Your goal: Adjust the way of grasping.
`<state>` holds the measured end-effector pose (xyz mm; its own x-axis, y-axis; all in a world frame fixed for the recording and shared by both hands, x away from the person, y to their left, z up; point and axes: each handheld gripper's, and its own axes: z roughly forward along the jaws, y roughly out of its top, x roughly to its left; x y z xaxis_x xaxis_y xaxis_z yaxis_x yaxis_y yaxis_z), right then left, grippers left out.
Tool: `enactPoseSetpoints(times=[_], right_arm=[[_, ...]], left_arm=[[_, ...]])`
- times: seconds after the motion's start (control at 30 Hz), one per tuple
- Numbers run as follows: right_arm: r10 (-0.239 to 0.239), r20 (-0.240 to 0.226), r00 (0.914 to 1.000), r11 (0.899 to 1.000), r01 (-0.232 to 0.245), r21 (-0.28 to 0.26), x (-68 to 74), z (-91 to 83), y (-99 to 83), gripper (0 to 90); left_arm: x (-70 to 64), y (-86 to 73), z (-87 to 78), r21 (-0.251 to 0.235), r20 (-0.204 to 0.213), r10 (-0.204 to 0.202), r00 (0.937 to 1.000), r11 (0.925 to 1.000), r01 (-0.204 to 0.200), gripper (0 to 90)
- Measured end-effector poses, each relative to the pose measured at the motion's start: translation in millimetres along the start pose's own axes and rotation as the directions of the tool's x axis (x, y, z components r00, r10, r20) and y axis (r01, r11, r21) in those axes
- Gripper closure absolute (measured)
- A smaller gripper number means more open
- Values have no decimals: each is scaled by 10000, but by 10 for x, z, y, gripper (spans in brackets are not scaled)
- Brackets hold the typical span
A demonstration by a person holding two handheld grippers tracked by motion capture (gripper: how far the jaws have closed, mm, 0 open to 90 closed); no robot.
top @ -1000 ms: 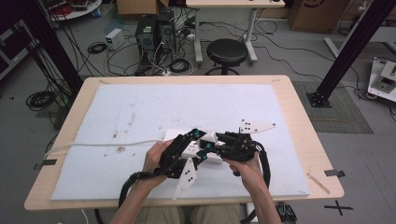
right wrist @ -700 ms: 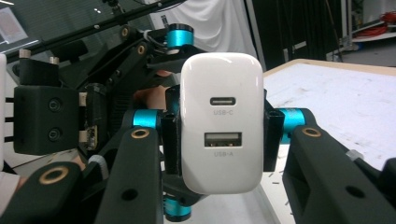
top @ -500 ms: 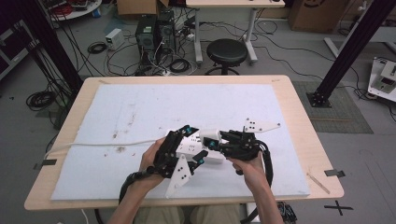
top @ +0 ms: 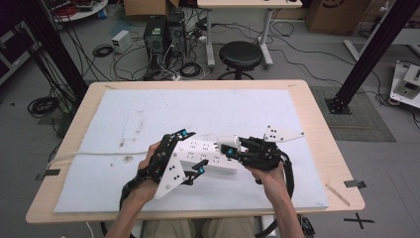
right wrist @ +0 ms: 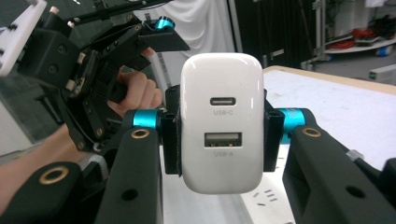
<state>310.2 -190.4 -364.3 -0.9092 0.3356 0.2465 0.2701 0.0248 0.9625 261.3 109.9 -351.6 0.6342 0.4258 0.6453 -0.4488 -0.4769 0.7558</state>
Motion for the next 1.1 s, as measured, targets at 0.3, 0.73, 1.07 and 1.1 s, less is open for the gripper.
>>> enactPoseSetpoints(times=[0.3,0.73,1.07,1.1], right_arm=[[-622,823,9947,9980,626,-24,20,-173,-25,630],[-976,1733,9800,9943,1037,-263,5,-455,-46,630],[-1421,2165,9659,9881,1514,-273,42,-471,-69,630],[-1421,2165,9659,9881,1514,-273,42,-471,-69,630]], left_arm=[[215,-230,-277,205,-495,-2012,9783,9791,2024,191],[491,-666,-723,492,-1351,-4314,8920,8962,4409,192],[583,-1007,-954,556,-2056,-5487,8103,8201,5695,192],[583,-1007,-954,556,-2056,-5487,8103,8201,5695,192]])
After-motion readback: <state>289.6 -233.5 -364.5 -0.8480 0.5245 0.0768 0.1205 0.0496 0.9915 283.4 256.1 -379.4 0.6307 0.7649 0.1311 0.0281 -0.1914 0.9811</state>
